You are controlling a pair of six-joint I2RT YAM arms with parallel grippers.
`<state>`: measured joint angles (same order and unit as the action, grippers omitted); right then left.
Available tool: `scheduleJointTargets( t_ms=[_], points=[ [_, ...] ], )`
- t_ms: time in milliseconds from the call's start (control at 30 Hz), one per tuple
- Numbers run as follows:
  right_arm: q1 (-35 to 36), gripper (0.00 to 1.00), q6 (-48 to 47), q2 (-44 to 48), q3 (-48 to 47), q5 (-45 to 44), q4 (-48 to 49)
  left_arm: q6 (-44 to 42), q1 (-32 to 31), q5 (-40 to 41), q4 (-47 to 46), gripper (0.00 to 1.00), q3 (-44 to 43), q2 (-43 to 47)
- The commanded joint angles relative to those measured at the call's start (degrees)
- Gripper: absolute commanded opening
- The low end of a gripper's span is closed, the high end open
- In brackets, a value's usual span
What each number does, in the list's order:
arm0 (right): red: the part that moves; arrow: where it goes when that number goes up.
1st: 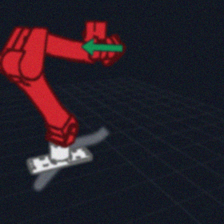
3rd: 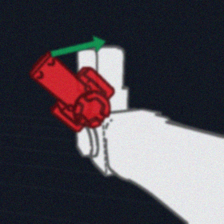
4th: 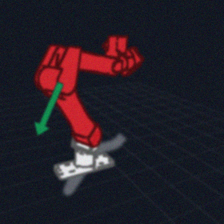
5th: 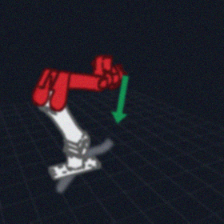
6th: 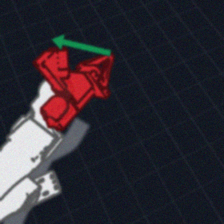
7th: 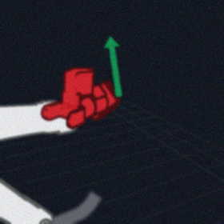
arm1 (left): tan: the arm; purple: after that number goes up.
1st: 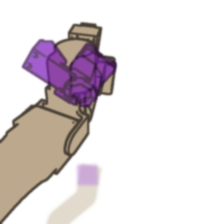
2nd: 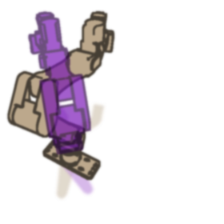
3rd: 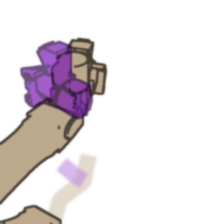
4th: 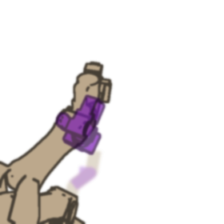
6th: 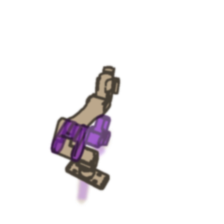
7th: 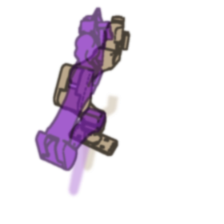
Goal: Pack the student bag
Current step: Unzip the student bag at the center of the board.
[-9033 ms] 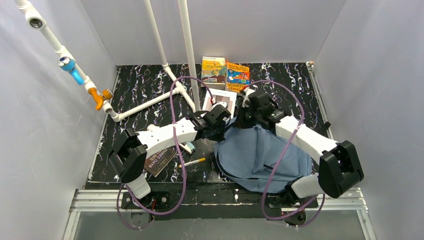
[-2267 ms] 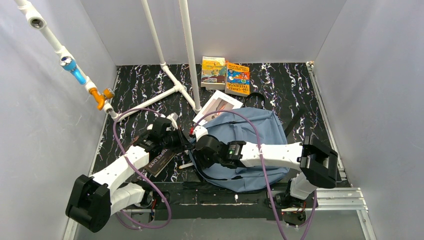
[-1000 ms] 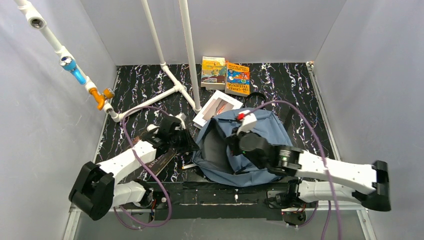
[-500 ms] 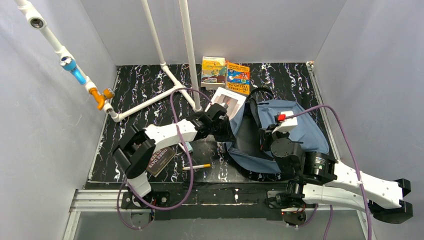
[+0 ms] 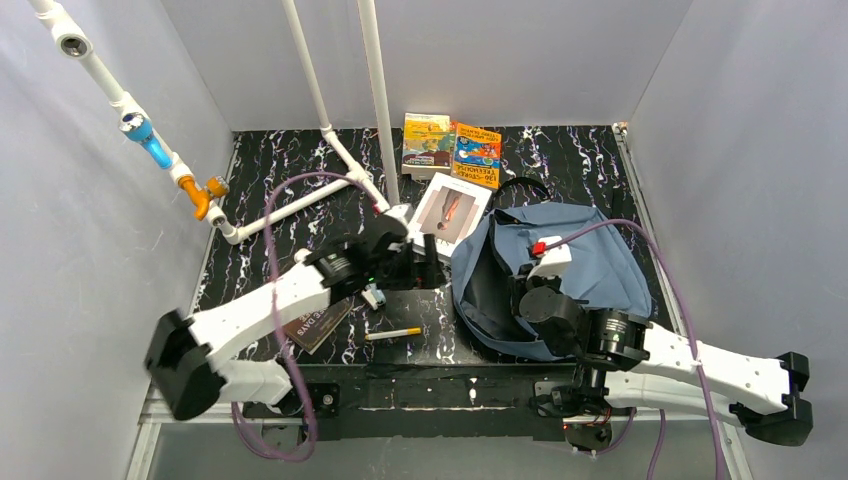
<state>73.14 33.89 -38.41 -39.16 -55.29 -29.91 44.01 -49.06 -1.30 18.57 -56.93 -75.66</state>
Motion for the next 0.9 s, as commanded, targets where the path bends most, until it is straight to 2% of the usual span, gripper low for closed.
scheduleJointTargets(
  t_ms=[0, 100, 200, 367, 467, 600, 733, 867],
  points=[
    [0.16, 0.10, -0.39, -2.59, 1.08, 5.20, 5.39, -2.77, 0.59, 11.45, 16.89, 0.98, 3.57, 15.18],
    [0.16, 0.09, -0.74, -4.98, 0.54, 6.52, 5.23, 0.19, 1.23, 18.54, 27.52, 0.98, 5.59, 24.70],
    [0.16, 0.08, -1.35, -6.19, 0.76, 8.00, 6.05, 6.29, 1.49, 24.71, 35.44, 0.98, 7.21, 29.61],
    [0.16, 0.09, -3.19, -9.37, 0.44, 12.16, 7.88, 26.01, 1.49, 36.18, 49.74, 0.98, 10.15, 34.73],
    [0.16, 0.10, -3.77, -11.47, 0.11, 14.67, 9.13, 31.66, 1.51, 40.68, 51.64, 0.98, 13.49, 36.70],
    [0.16, 0.36, -5.52, -14.92, -0.67, 20.03, 12.52, 42.26, 1.48, 42.74, 57.59, 0.98, 15.60, 36.47],
    [0.16, 0.45, -5.72, -19.40, -2.99, 21.68, 13.26, 53.88, 1.49, 42.79, 61.53, 0.98, 19.76, 35.76],
    [0.16, 0.49, -6.08, -21.20, -3.82, 22.81, 15.99, 56.21, 1.46, 42.87, 52.80, 0.98, 26.21, 39.13]
  ],
)
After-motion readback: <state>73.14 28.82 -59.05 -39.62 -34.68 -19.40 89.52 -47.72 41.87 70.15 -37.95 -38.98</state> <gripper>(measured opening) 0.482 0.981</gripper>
